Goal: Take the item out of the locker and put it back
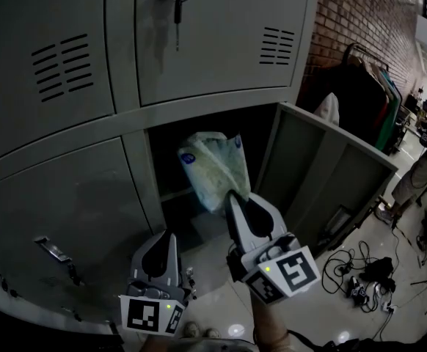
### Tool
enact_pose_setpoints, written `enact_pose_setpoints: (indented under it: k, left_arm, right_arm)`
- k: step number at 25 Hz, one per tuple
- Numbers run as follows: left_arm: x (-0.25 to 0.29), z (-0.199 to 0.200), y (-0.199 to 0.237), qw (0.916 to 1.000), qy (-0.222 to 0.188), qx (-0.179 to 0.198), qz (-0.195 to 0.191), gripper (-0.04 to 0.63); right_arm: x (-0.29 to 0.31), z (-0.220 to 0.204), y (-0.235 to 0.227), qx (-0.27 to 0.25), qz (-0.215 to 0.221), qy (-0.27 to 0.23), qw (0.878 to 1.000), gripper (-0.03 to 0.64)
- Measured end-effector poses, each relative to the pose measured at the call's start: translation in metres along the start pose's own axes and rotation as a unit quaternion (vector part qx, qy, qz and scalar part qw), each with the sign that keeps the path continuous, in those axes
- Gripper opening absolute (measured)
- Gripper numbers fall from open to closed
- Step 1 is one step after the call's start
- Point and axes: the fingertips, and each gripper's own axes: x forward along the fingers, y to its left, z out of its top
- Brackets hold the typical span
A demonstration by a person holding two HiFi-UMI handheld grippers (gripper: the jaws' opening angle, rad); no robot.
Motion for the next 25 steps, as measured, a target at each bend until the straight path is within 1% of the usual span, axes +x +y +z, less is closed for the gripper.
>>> enact_pose_setpoints:
  k: [3, 6, 9, 11, 14, 18, 22, 23, 24, 25]
  left_arm:
    - [0.001, -0.004, -0.004, 1.0000, 0.000, -0.001, -0.005, 0.005]
    - [0.002, -0.007, -0.006, 1.0000, 0.001, -0.002, -0.010, 0.005]
    - [0.003, -0.008, -0.005, 1.0000, 0.002, -0.002, -0.009, 0.005]
    - [0.003, -0.008, -0.003, 1.0000, 0.001, -0.002, -0.007, 0.005]
    - [0.001, -0.007, 0.004, 1.0000, -0.001, -0.005, 0.000, 0.005]
    - [0.002, -0.004, 0.009, 1.0000, 0.000, -0.005, 0.007, 0.005]
    - [0.001, -0.006, 0.008, 1.0000, -0.001, -0.006, 0.005, 0.005]
    - [0.001, -0.007, 0.007, 1.0000, -0.001, -0.006, 0.005, 0.005]
    - [0.001, -0.007, 0.007, 1.0000, -0.001, -0.006, 0.004, 0.005]
    - [0.002, -0.006, 0.007, 1.0000, -0.001, -0.005, 0.004, 0.005]
  right_arm:
    - [0.044, -0.008, -0.020, 0.009, 0.004, 0.026, 1.000, 0.021]
    - [0.086, -0.031, -0.035, 0.004, 0.005, 0.073, 0.997, 0.021]
    - [0.112, -0.057, -0.043, -0.013, 0.001, 0.123, 0.992, 0.021]
    - [0.119, -0.072, -0.046, -0.015, -0.001, 0.143, 0.990, 0.021]
    - [0.121, -0.086, -0.048, -0.015, -0.006, 0.156, 0.988, 0.023]
    - [0.124, -0.089, -0.046, -0.014, -0.006, 0.161, 0.987, 0.026]
    - [0.124, -0.096, -0.048, -0.029, -0.017, 0.173, 0.984, 0.036]
    - [0.123, -0.097, -0.050, -0.030, -0.023, 0.174, 0.984, 0.062]
    - [0.123, -0.096, -0.051, -0.028, -0.027, 0.171, 0.984, 0.131]
    - [0.123, -0.093, -0.051, -0.025, -0.028, 0.166, 0.985, 0.279]
